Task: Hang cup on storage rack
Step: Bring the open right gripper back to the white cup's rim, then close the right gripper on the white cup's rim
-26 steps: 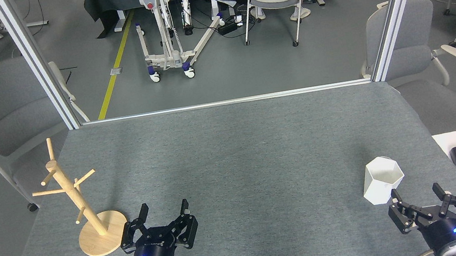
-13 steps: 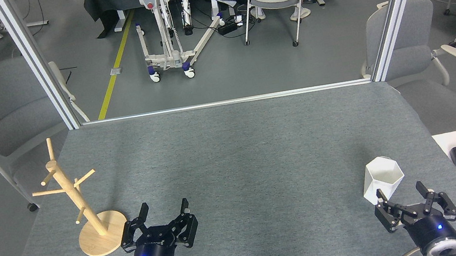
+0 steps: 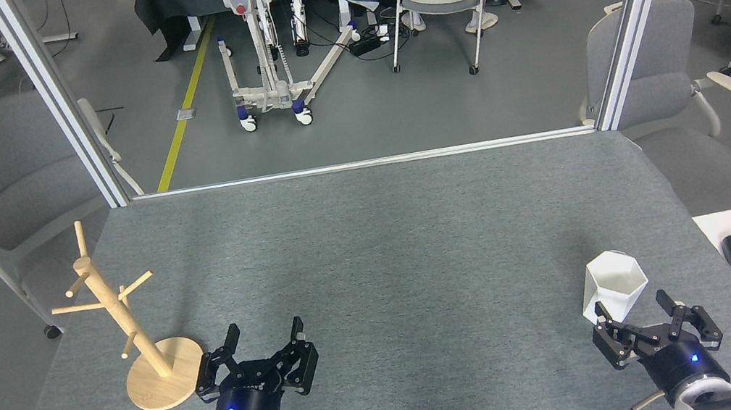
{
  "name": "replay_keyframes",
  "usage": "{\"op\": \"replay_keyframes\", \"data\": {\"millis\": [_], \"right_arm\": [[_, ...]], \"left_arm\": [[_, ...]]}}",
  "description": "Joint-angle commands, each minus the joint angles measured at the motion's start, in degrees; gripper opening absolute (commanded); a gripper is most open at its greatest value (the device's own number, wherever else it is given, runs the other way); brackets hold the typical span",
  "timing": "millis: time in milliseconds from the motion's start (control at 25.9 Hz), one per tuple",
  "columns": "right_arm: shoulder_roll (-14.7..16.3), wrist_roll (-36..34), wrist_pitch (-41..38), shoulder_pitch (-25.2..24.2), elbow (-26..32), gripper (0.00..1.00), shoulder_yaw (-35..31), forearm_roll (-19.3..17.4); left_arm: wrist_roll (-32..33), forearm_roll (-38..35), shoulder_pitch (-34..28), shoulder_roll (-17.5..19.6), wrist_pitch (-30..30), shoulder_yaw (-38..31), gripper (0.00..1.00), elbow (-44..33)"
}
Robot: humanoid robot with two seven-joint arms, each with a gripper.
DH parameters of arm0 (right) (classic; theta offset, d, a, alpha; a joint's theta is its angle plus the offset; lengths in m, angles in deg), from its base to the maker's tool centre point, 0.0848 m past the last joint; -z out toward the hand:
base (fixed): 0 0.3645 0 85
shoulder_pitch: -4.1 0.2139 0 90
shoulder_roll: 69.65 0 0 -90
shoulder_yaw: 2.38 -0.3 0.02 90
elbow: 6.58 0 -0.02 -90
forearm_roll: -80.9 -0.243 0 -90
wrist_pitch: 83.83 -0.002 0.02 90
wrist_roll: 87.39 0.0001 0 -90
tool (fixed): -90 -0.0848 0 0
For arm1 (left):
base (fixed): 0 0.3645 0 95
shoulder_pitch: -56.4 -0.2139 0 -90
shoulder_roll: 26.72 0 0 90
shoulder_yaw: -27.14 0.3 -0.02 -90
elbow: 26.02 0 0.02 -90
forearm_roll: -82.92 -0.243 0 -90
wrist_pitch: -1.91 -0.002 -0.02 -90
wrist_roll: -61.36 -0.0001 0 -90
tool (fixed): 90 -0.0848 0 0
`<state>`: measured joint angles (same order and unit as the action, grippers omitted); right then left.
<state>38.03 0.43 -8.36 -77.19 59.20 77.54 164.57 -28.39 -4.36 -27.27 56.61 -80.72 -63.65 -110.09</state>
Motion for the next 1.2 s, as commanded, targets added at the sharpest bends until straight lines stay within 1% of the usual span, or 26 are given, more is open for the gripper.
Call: {"op": "replay_keyframes", "data": {"millis": [0,155,503,812,967,1160], "right_arm": [[-0.11,-0.1,0.02,0.7,-0.83,0.99,0.32,-0.01],[-0.11,-0.1,0.11,2.02,-1.97,0.99,1.37,-0.01],[-0.11,-0.1,0.11,2.28,-3.03,0.99,1.46,-0.01],[-0.11,-0.01,0.11,3.6,-4.79,0.99,1.46,-0.01],[-0.02,-0.01,0.11,3.6,-4.87,0.99,1.37,-0.01],[0.24,-0.01,0.11,4.83,-5.31,0.99,1.28,-0.09]], "left_arm": [[0.01,0.0,0.0,-0.01,0.1,0.0,0.99,0.05],[0.01,0.0,0.18,-0.01,0.01,0.0,0.99,0.05],[0.1,0.0,0.44,-0.01,0.01,0.0,0.99,0.48],[0.19,0.0,0.44,-0.01,0.01,0.0,0.99,0.84],[0.36,0.0,0.44,-0.01,-0.07,0.0,0.99,0.92],[0.27,0.0,0.44,-0.18,-0.07,0.0,0.99,1.72]]}}
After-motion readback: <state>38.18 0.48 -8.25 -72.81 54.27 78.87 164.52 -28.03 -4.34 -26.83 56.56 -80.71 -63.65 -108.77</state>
